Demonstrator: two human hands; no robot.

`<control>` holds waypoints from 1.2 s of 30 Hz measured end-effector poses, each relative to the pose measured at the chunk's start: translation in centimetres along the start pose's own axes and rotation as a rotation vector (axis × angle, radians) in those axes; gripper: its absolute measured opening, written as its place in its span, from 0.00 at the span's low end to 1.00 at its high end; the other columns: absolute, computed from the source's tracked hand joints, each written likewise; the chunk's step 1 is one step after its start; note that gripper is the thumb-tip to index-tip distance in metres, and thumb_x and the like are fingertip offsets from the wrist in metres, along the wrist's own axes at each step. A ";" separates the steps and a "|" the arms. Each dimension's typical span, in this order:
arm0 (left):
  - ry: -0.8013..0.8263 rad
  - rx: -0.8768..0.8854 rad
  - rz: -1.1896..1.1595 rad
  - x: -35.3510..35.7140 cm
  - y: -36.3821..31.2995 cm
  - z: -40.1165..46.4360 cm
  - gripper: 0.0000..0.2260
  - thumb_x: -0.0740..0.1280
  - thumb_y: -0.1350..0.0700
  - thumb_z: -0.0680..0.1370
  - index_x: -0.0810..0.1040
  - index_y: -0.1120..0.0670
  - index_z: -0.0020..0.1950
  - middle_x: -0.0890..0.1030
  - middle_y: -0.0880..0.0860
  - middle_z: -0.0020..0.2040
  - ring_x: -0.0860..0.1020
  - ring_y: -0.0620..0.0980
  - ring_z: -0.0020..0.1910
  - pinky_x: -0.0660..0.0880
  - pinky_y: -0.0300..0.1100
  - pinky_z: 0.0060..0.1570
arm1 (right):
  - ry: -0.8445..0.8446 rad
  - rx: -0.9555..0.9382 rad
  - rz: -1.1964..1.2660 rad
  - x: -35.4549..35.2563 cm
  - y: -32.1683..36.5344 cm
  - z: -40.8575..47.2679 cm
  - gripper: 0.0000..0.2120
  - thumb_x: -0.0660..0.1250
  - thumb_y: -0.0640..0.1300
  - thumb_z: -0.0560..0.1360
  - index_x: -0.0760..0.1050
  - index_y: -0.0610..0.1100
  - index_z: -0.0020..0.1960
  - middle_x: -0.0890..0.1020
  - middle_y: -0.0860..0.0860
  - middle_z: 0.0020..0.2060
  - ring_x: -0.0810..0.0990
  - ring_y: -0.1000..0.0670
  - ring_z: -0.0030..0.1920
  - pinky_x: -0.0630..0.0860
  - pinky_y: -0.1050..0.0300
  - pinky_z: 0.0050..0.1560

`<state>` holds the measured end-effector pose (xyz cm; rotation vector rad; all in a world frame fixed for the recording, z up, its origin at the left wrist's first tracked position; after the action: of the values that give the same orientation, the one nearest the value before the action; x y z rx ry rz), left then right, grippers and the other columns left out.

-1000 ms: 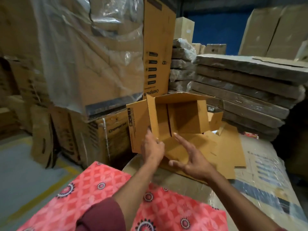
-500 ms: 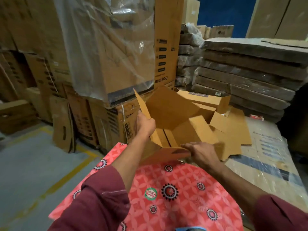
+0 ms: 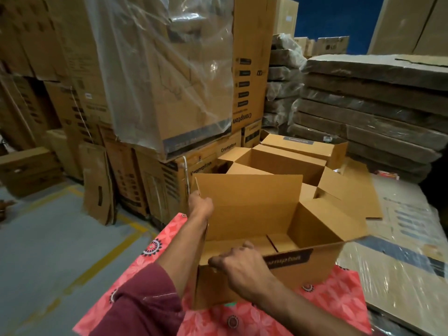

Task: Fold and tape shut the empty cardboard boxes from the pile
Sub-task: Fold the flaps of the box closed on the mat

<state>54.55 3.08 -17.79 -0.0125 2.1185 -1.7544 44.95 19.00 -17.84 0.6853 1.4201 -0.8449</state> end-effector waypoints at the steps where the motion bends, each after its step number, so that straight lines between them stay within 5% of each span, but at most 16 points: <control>1: 0.014 0.017 0.013 0.2 1.0 0.6 0.16 0.61 0.64 0.81 0.79 0.53 0.66 0.83 0.56 0.58 0.82 0.57 0.53 0.81 0.51 0.57 | 0.029 -0.010 0.026 1.1 0.4 0.5 0.32 0.41 0.50 0.69 0.77 0.53 0.63 0.85 0.46 0.52 0.82 0.40 0.56 0.69 0.44 0.57; 4: 0.091 0.066 0.086 1.5 3.5 2.4 0.20 0.62 0.66 0.79 0.79 0.50 0.68 0.84 0.54 0.59 0.82 0.58 0.55 0.81 0.50 0.57 | 0.037 -0.077 0.018 3.5 2.0 2.3 0.35 0.40 0.52 0.67 0.79 0.55 0.61 0.86 0.48 0.44 0.84 0.41 0.47 0.76 0.47 0.49; 6: 0.135 0.047 0.156 2.8 6.2 4.2 0.21 0.63 0.64 0.76 0.79 0.50 0.67 0.84 0.54 0.60 0.82 0.59 0.56 0.81 0.49 0.56 | 0.055 -0.053 -0.076 4.9 3.0 4.5 0.23 0.50 0.51 0.70 0.82 0.56 0.52 0.84 0.52 0.34 0.85 0.47 0.37 0.77 0.53 0.40; 9: 0.226 0.070 0.285 5.2 10.0 8.0 0.28 0.64 0.58 0.70 0.76 0.47 0.71 0.80 0.54 0.67 0.80 0.59 0.62 0.78 0.53 0.63 | 0.046 0.057 0.015 5.0 4.4 8.0 0.09 0.70 0.53 0.71 0.84 0.52 0.48 0.86 0.49 0.39 0.87 0.46 0.43 0.70 0.55 0.40; 11: 0.294 0.104 0.382 5.7 10.4 8.9 0.32 0.67 0.61 0.74 0.69 0.51 0.80 0.70 0.54 0.79 0.70 0.57 0.76 0.68 0.50 0.75 | 0.219 0.132 0.453 6.1 4.1 9.5 0.11 0.73 0.49 0.76 0.84 0.45 0.56 0.86 0.40 0.50 0.85 0.41 0.53 0.74 0.51 0.48; 14: 0.317 0.179 0.522 5.1 9.7 8.8 0.36 0.69 0.58 0.77 0.61 0.51 0.84 0.60 0.53 0.84 0.59 0.54 0.82 0.58 0.47 0.80 | 0.221 0.233 1.032 6.7 1.3 9.8 0.14 0.77 0.52 0.75 0.85 0.43 0.53 0.88 0.49 0.47 0.81 0.63 0.44 0.76 0.64 0.47; 20: 0.397 0.214 0.782 8.7 11.3 5.4 0.39 0.68 0.45 0.76 0.56 0.46 0.84 0.48 0.60 0.85 0.45 0.60 0.84 0.44 0.58 0.81 | -0.024 0.906 0.710 11.9 -13.5 2.5 0.14 0.72 0.54 0.79 0.83 0.50 0.62 0.85 0.57 0.56 0.83 0.56 0.57 0.79 0.58 0.57; 23: 0.451 0.167 0.838 11.4 12.7 2.6 0.42 0.68 0.38 0.76 0.52 0.42 0.85 0.40 0.63 0.84 0.35 0.63 0.83 0.37 0.64 0.78 | -0.304 1.225 0.599 13.3 -17.5 -5.2 0.07 0.72 0.45 0.78 0.85 0.50 0.55 0.87 0.54 0.52 0.85 0.51 0.54 0.81 0.52 0.56; 26: 0.450 0.166 0.908 13.4 14.3 0.0 0.43 0.67 0.34 0.76 0.50 0.43 0.85 0.36 0.67 0.82 0.31 0.66 0.80 0.33 0.66 0.77 | -0.395 1.311 0.628 14.6 -18.6 -9.5 0.06 0.74 0.40 0.75 0.86 0.49 0.49 0.88 0.53 0.44 0.86 0.52 0.46 0.81 0.53 0.51; 29: 0.427 0.255 1.022 14.3 15.0 -1.2 0.43 0.64 0.32 0.76 0.50 0.45 0.85 0.35 0.69 0.81 0.28 0.68 0.79 0.31 0.70 0.74 | -0.586 1.476 0.659 15.0 -20.7 -13.7 0.11 0.77 0.41 0.74 0.85 0.46 0.55 0.87 0.49 0.48 0.85 0.49 0.52 0.77 0.56 0.55; 31: 0.446 0.288 1.074 14.7 15.1 -1.4 0.43 0.64 0.32 0.76 0.50 0.44 0.85 0.35 0.69 0.81 0.28 0.69 0.79 0.31 0.71 0.74 | -0.697 1.678 0.689 15.7 -22.7 -16.7 0.23 0.78 0.46 0.73 0.80 0.44 0.66 0.84 0.43 0.59 0.81 0.43 0.62 0.74 0.53 0.62; 33: 0.466 0.281 1.098 14.7 15.1 -1.3 0.43 0.65 0.32 0.74 0.53 0.44 0.85 0.35 0.69 0.81 0.30 0.69 0.79 0.32 0.72 0.74 | -0.714 1.861 0.777 17.0 -24.3 -18.8 0.36 0.79 0.50 0.71 0.70 0.41 0.74 0.79 0.38 0.66 0.75 0.37 0.69 0.72 0.45 0.69; 36: 0.502 0.240 1.095 14.8 15.2 -1.1 0.43 0.68 0.37 0.73 0.55 0.42 0.84 0.35 0.67 0.82 0.31 0.68 0.80 0.35 0.72 0.75 | -0.690 1.872 0.867 17.3 -25.6 -18.5 0.42 0.79 0.51 0.71 0.61 0.40 0.76 0.79 0.38 0.65 0.75 0.34 0.68 0.71 0.39 0.70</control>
<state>44.17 3.70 -36.32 1.4678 1.5773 -1.3190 12.70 18.69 -34.01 1.8780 -0.7047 -1.3003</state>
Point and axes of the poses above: each hand's wrist, its own z-axis towards the middle knuckle, its own x-axis out of the palm, y = z × x, the point moved 7 cm from there along z, towards the middle knuckle
